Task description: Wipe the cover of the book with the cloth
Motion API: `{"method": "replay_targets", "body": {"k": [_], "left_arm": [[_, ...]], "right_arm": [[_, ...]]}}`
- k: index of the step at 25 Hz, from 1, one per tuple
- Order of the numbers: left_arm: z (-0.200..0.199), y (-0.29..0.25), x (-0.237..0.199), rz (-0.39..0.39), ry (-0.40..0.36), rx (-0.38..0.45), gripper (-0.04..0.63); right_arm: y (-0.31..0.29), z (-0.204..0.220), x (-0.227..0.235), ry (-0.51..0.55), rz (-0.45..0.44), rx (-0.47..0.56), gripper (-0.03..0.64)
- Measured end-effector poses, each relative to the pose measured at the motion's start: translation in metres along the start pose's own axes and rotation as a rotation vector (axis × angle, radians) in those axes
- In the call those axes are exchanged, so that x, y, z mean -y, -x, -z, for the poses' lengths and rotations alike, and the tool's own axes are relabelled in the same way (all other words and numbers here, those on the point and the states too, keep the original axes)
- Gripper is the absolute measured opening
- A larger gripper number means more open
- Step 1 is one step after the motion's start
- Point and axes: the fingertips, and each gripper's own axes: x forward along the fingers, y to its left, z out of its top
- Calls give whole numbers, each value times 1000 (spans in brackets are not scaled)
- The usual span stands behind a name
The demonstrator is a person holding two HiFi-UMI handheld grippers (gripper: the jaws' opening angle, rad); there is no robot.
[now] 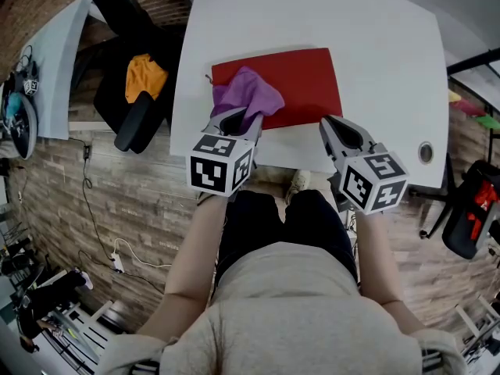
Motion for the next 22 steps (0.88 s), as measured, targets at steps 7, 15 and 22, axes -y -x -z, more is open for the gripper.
{"method": "replay_targets", "body": {"k": [7, 15, 22], "left_arm": [[-4, -8, 17, 31, -8, 4, 80], [-13, -28, 44, 74, -30, 4, 80], [-22, -42, 63, 106, -40, 3, 80]], "right_arm": [[6, 0, 6, -6, 2, 7, 23], [15, -1, 24, -16, 20, 18, 23], [21, -2, 41, -28, 34, 19, 23]]}}
